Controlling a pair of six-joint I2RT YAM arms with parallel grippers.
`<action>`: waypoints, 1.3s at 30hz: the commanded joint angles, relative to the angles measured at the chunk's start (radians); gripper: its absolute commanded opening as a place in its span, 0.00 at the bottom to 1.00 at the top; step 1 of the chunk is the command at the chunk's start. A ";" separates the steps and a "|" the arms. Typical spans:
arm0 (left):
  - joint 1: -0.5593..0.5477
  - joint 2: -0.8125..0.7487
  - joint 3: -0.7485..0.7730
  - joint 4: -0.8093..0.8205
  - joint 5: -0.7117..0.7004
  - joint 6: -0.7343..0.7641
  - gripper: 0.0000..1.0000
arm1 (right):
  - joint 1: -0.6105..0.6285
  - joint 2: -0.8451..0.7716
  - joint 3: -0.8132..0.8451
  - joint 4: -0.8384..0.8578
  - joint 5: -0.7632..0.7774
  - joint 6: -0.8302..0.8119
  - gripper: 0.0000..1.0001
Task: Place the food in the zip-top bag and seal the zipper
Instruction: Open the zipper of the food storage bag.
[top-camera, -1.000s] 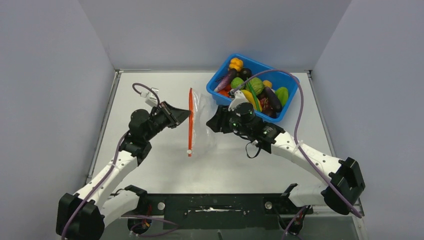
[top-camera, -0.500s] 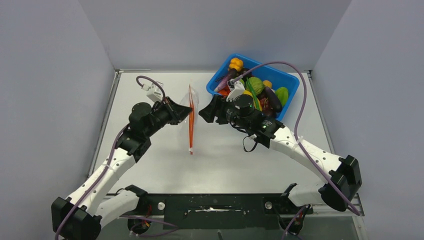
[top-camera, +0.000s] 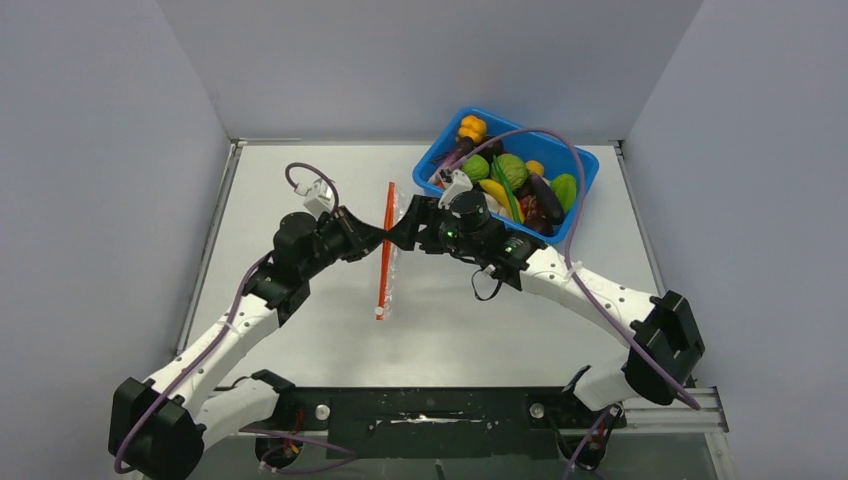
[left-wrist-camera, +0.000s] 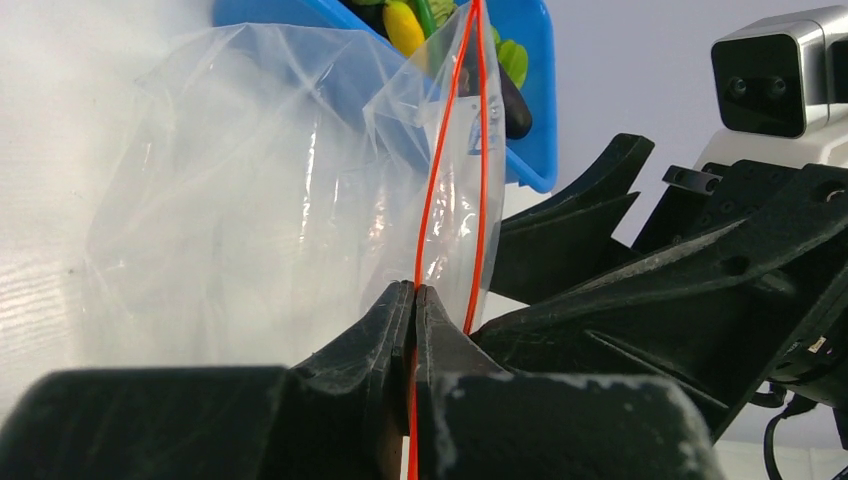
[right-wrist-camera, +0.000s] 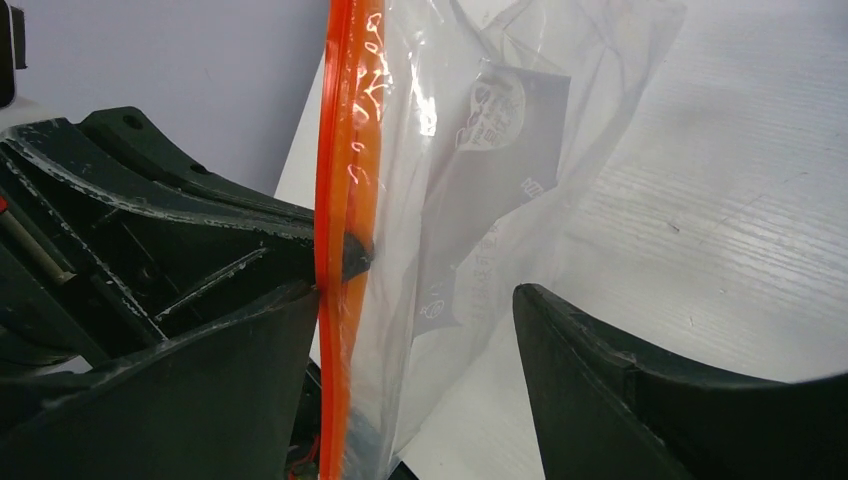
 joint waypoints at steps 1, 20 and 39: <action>-0.008 -0.003 -0.003 0.073 -0.011 -0.043 0.00 | 0.003 0.019 0.040 0.051 -0.024 0.033 0.73; -0.011 -0.006 -0.041 0.155 0.003 -0.111 0.00 | 0.052 -0.003 0.030 -0.097 0.193 -0.086 0.67; -0.011 0.018 0.166 -0.129 0.058 0.040 0.00 | -0.010 -0.082 -0.036 -0.096 0.274 -0.161 0.23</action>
